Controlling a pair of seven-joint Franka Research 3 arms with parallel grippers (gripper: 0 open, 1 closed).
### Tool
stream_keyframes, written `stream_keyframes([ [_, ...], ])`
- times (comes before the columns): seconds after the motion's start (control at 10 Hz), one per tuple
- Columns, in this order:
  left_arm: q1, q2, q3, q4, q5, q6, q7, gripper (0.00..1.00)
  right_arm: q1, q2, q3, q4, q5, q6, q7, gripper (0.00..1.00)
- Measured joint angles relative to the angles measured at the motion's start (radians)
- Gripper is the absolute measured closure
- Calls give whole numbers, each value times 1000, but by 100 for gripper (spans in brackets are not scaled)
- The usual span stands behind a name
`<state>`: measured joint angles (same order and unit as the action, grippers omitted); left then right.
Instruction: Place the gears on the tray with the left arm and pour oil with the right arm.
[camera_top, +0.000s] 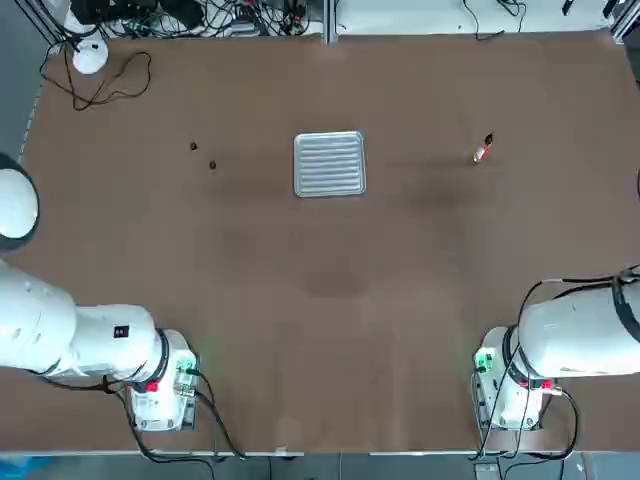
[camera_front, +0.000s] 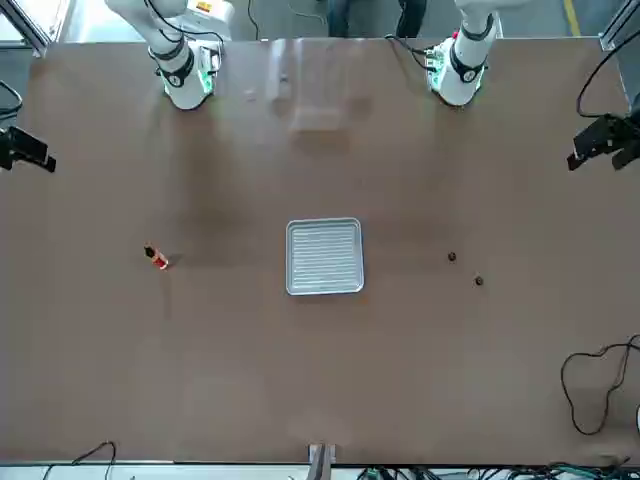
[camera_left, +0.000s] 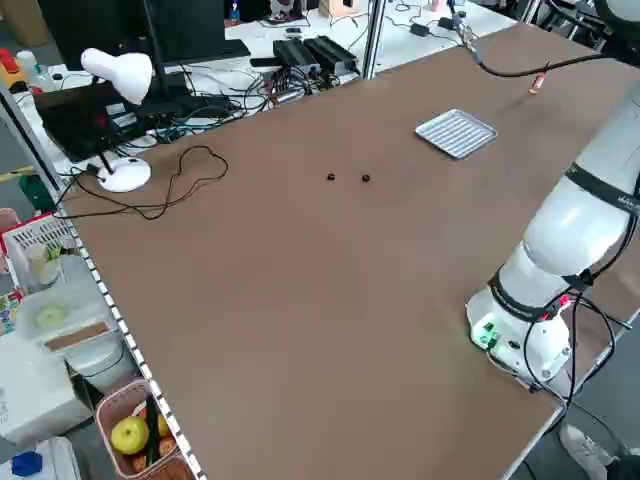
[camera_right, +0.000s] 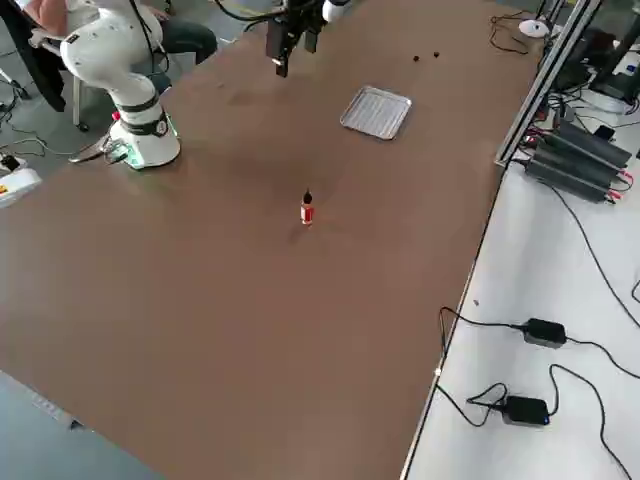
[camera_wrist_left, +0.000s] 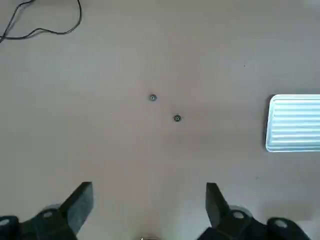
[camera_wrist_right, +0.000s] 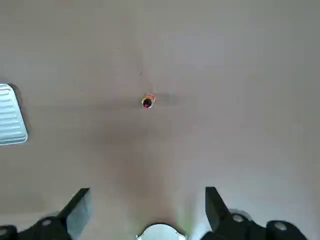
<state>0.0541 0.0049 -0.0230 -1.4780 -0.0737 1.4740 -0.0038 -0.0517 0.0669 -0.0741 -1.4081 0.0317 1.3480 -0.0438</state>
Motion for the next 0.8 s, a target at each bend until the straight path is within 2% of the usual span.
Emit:
stream_keyframes([
  [0.4, 0, 0, 0, 0, 0, 0, 7, 0, -10, -4, -4, 23, -2, 33, -4, 0],
  [0.6, -3, 1, -1, -12, 0, -4, 11, 0, -48, 0, -8, 21, 10, 33, -117, 0],
  [0.8, -6, 6, -7, -60, 0, 28, 11, 0, -113, 9, -12, 1, 76, 37, -295, 0],
])
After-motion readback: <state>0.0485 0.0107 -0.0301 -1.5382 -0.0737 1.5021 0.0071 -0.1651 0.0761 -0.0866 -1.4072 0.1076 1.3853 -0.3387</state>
